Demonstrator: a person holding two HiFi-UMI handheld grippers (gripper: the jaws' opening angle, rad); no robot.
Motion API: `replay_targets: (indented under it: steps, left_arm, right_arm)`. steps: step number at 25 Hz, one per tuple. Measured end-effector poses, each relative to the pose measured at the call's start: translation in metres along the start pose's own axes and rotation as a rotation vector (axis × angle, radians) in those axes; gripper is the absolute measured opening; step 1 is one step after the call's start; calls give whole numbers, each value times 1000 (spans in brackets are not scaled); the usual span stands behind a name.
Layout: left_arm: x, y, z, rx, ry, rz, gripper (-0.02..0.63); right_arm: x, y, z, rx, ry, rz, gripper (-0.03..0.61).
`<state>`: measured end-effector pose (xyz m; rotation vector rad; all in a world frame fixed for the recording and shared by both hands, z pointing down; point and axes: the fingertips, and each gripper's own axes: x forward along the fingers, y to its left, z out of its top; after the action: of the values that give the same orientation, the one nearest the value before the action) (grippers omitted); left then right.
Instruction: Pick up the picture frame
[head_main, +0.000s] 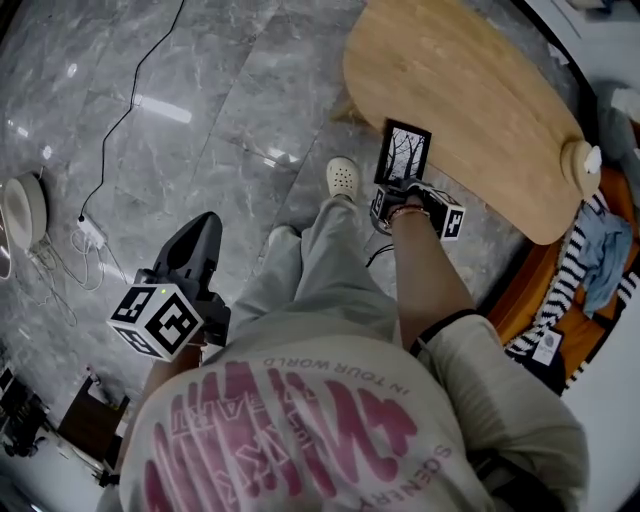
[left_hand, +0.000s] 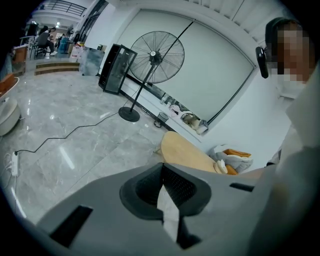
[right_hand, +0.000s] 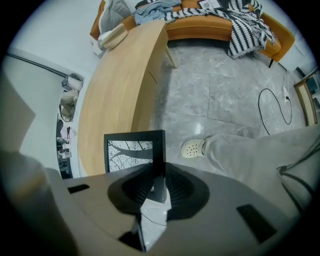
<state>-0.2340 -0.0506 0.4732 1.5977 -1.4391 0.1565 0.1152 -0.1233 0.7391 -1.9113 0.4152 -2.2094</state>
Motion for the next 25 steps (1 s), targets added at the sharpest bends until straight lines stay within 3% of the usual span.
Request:
replay_targets:
  steps: [8,16,21,25]
  left_arm:
    - [-18,-6,6,64,-33,-40,3]
    - [-29,-11,20,127,-77,-96,3]
    - [-28,-28,25,169,-110,-141,3]
    - [-29,-35,31,193,-122,-130,3]
  right_arm:
    - [-30,-7,-13,-36,77,91,77]
    - [-70,-3,-24,-37,75,180,77]
    - [-105,20,-29,-84,90,278,77]
    - [-133,31,-40,-130,113,339,78]
